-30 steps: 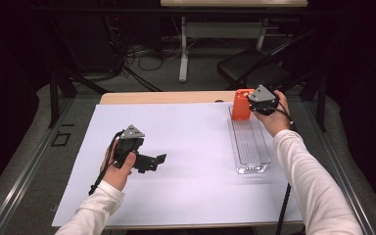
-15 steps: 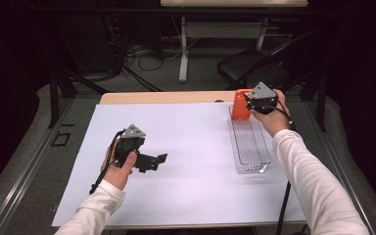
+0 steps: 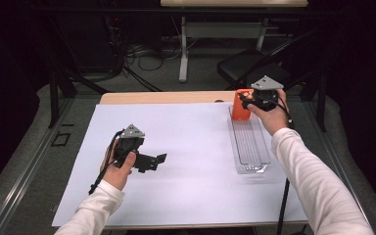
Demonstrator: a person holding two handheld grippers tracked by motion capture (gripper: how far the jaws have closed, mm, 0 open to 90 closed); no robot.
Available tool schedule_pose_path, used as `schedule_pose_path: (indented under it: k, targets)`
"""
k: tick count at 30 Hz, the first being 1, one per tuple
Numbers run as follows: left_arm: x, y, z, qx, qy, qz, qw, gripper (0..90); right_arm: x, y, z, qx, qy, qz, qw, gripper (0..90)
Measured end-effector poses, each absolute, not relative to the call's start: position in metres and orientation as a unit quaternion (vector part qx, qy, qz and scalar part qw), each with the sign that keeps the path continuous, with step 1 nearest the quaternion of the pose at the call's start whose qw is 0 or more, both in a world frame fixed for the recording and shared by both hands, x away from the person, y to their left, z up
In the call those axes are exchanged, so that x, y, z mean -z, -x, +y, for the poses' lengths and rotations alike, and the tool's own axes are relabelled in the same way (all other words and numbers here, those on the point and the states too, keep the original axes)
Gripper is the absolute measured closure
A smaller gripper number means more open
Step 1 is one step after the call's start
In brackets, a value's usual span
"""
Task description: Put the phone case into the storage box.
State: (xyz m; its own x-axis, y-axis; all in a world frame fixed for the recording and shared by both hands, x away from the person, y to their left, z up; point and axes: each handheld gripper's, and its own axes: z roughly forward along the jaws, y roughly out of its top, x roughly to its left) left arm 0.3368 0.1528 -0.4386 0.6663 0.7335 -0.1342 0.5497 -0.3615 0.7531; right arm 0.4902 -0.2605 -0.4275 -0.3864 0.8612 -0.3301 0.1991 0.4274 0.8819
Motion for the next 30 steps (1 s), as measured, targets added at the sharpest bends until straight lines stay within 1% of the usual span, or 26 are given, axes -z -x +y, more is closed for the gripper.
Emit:
schedule_pose_path:
  k: [7, 11, 14, 20, 30]
  targets:
    - [0.439, -0.337, 0.153, -0.108, -0.817, 0.391, 0.41, 0.4, 0.421, -0.488, -0.259, -0.421, -0.375, 0.732, 0.381, 20.2]
    - [0.439, -0.337, 0.153, -0.105, -0.817, 0.391, 0.411, 0.4, 0.418, -0.485, -0.257, -0.427, -0.376, 0.735, 0.37, 17.6]
    - [0.439, -0.337, 0.153, -0.105, -0.816, 0.39, 0.413, 0.4, 0.416, -0.483, -0.255, -0.435, -0.379, 0.733, 0.36, 17.6]
    - [0.439, -0.337, 0.153, -0.102, -0.813, 0.391, 0.418, 0.5, 0.412, -0.48, -0.253, -0.443, -0.381, 0.731, 0.353, 15.0]
    - [0.437, -0.336, 0.156, -0.1, -0.812, 0.393, 0.42, 0.5, 0.403, -0.473, -0.252, -0.443, -0.397, 0.726, 0.345, 14.1]
